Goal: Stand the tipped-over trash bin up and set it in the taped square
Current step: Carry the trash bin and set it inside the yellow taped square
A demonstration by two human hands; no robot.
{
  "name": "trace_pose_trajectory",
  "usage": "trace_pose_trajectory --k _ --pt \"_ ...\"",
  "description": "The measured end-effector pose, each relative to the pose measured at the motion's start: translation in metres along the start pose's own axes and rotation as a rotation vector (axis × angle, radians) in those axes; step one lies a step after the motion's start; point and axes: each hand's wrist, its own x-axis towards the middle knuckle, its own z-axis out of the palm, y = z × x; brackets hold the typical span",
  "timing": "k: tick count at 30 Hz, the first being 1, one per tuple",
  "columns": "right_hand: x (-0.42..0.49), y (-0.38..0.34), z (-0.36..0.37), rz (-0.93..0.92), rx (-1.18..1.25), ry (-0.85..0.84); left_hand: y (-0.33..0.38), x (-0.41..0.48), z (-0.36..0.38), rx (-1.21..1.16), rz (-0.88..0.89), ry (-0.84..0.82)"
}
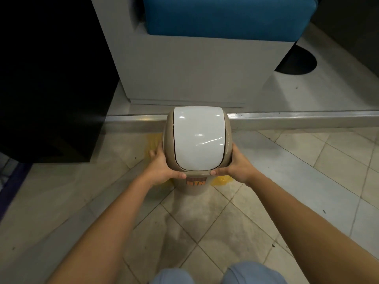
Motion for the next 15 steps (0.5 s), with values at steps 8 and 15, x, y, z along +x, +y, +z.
trace_pose_trajectory --k 8,15 --pt "0.018 -0.005 -0.004 -0.002 0.002 -0.001 0.012 0.020 -0.007 0.071 -0.005 -0.020" --pt "0.037 -0.010 -0.012 -0.025 -0.030 0.055 0.019 0.035 -0.004 0.015 0.024 0.055"
